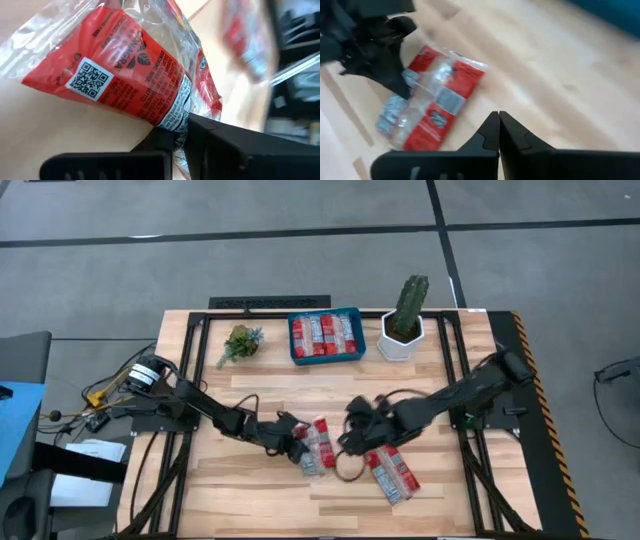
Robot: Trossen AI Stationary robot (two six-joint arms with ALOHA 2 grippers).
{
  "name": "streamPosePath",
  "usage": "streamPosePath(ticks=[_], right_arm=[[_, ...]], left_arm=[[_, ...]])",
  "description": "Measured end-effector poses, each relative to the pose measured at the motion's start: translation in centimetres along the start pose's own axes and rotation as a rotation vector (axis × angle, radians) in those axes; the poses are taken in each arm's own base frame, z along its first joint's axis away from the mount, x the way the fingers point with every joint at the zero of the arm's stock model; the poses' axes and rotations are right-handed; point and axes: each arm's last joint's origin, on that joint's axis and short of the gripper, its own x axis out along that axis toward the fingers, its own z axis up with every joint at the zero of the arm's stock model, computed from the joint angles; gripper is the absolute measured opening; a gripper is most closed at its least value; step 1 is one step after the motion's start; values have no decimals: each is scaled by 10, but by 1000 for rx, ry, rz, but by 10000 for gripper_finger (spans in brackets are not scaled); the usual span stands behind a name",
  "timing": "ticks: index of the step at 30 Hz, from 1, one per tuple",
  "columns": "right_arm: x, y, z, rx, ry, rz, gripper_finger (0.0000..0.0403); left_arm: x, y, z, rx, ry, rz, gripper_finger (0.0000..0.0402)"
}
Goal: Sort popcorn bags into baskets
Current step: Put the left popcorn bag into the blue bin
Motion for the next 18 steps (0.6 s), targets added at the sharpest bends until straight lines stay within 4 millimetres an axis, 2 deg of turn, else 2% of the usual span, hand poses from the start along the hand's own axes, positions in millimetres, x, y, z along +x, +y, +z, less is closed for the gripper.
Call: streamPosePath(ticks=[5, 8, 13, 18], right_arm=[[-51, -30, 12, 23, -80, -58, 18], [-70, -45, 18, 28, -123, -81, 13], [-85, -62, 23, 20, -144, -125, 16], [-88, -74, 22, -20, -116, -193, 24]], left_arm=[[-19, -16, 36, 0, -49, -78, 2], [-31, -18, 65, 3, -79, -99, 2], [-49, -23, 126, 31, -149, -67, 1], [-68, -38, 195, 154, -190, 7, 1]])
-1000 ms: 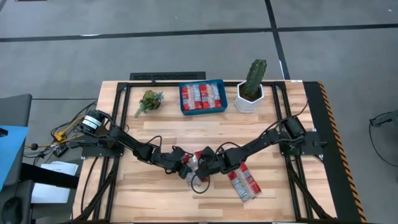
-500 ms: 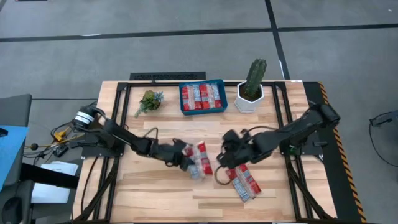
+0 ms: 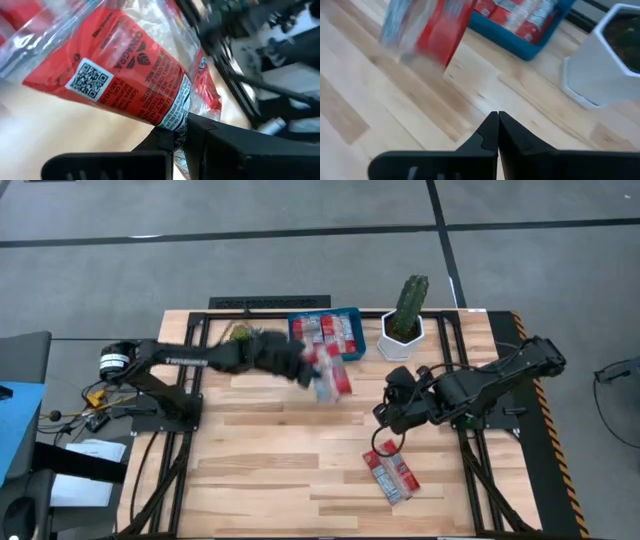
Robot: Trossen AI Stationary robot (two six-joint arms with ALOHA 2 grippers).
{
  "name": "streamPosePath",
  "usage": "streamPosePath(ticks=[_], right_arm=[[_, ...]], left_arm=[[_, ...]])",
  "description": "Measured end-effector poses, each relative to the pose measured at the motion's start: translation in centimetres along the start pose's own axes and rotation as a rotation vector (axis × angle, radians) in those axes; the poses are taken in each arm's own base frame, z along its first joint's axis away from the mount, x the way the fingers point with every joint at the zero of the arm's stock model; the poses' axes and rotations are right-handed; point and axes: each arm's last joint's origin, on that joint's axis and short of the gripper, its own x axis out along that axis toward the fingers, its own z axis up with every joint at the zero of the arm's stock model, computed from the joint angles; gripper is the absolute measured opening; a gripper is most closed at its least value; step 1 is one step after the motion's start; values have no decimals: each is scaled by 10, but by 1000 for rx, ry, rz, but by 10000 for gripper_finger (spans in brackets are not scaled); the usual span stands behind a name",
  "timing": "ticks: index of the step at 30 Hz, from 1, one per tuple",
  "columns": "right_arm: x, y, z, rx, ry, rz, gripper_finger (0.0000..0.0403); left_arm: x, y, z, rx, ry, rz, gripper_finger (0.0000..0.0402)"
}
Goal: Sort popcorn bags into baskets
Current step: Put the left popcorn bag into the blue bin
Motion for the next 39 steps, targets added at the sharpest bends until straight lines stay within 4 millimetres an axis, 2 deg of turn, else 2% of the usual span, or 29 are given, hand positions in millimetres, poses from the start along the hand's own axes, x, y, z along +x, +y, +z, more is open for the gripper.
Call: streamPosePath(ticks=[5, 8, 11, 16, 20, 25, 29, 34, 39], right_arm=[[2, -8, -4, -80, 30, -97, 17], [2, -13, -5, -117, 44, -139, 14], [3, -17, -5, -148, 41, -174, 17], [2, -23, -3, -176, 49, -208, 26], [2, -24, -2, -171, 51, -214, 20], [4, -25, -1, -114, 50, -217, 14], [5, -26, 0, -76, 47, -223, 23], [7, -27, 3, -30, 47, -234, 24], [10, -29, 5, -15, 49, -246, 14]], left_arm=[[-6, 13, 67, 90, -70, 112, 0], [-1, 24, 98, 97, -60, 118, 0], [18, 38, 116, 98, -7, 133, 0], [46, 45, 144, 161, 63, 147, 0], [63, 57, 159, 240, 135, 195, 0], [73, 73, 177, 288, 157, 228, 0], [77, 91, 177, 306, 184, 261, 0], [78, 101, 171, 336, 204, 271, 1], [78, 100, 175, 365, 175, 273, 9]])
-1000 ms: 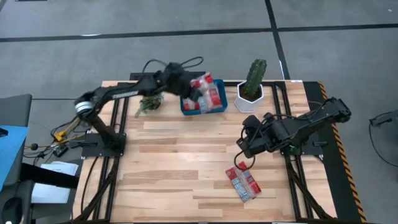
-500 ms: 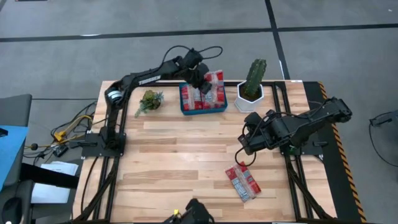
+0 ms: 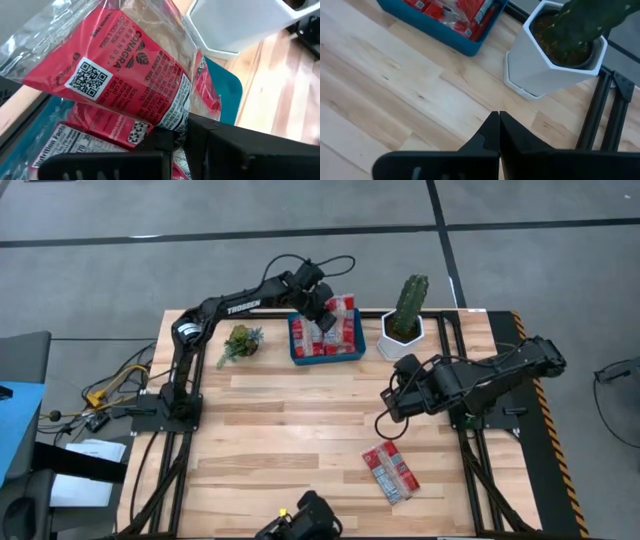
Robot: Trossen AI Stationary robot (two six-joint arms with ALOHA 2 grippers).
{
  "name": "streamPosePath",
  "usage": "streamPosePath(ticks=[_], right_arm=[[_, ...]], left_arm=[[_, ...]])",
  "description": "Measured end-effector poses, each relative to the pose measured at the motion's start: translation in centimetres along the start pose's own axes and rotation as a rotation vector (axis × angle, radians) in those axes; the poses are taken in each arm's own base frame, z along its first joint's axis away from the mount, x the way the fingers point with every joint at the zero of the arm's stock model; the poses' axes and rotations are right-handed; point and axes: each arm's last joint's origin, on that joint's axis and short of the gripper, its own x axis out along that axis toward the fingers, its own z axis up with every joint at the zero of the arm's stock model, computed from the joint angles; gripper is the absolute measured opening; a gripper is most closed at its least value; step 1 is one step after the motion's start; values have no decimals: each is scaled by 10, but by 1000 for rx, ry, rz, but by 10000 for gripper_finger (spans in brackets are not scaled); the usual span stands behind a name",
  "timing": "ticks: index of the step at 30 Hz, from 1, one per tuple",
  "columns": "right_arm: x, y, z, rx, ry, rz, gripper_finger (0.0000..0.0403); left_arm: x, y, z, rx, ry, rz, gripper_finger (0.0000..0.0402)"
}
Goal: Sort popcorn bags into baskets
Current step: Put the left popcorn bag into the blue bin
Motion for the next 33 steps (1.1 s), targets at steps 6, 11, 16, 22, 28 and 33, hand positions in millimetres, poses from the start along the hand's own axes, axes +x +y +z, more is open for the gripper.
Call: streamPosePath(ticks=[6, 11, 16, 22, 28, 33], right_arm=[[3, -2, 3, 15, 4, -14, 26], [4, -2, 4, 13, 3, -19, 29], [4, -3, 3, 6, 4, -23, 17], [4, -3, 3, 0, 5, -27, 25], [4, -4, 3, -8, 8, -36, 37], [4, -5, 2, -19, 11, -46, 31]], left_arm=[[0, 1, 2, -21, -21, 4, 9], [4, 0, 1, -40, -16, 3, 11], [22, 5, -11, -87, 45, -43, 5], [21, 6, -9, -103, 24, -3, 24], [22, 4, -11, -112, 38, 27, 75], [23, 3, -11, -109, 44, 9, 131]])
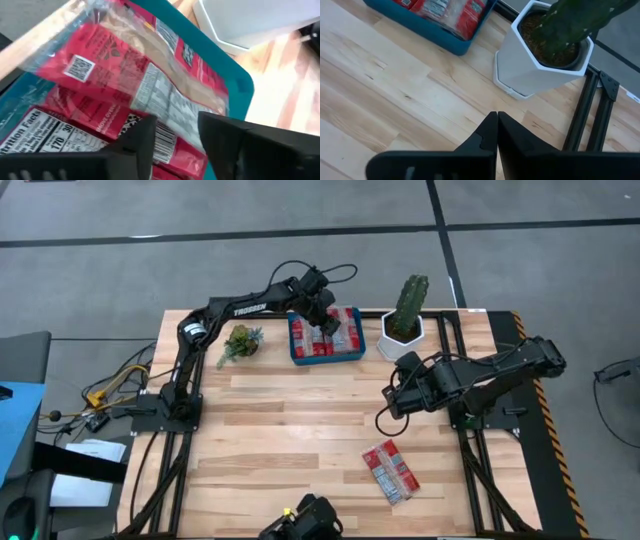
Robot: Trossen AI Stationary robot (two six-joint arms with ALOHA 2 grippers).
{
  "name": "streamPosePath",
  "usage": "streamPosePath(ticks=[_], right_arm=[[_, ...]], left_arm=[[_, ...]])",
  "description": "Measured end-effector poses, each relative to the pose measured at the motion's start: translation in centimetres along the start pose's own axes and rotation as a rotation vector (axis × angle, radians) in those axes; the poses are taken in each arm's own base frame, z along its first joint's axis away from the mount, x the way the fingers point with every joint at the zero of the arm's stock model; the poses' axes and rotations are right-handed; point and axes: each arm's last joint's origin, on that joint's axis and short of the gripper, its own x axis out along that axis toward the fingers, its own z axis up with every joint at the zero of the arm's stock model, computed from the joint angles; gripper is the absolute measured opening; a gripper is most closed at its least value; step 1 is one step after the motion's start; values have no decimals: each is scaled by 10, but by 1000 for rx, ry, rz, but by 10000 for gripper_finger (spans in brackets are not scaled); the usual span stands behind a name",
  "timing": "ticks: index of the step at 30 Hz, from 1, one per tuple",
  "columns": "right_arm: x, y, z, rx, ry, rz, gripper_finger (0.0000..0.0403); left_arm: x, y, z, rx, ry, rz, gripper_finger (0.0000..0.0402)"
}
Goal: Sort popcorn bags into baskets
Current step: Put the left popcorn bag into the blue bin, then put the popcorn bag into the blue bin
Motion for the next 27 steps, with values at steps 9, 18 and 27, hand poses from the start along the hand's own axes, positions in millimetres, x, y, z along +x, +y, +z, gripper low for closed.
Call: streamPosePath(ticks=[9, 18, 27], right_arm=[[0, -2, -1, -17, 19, -10, 20], [2, 10, -30, -159, 160, 86, 15], [10, 32, -116, -164, 381, 280, 16]], left_arm=[[-28, 9, 13, 1, 95, 50, 207], [-59, -39, 13, -17, 290, -188, 206], [-83, -176, -61, 213, 462, -190, 197]])
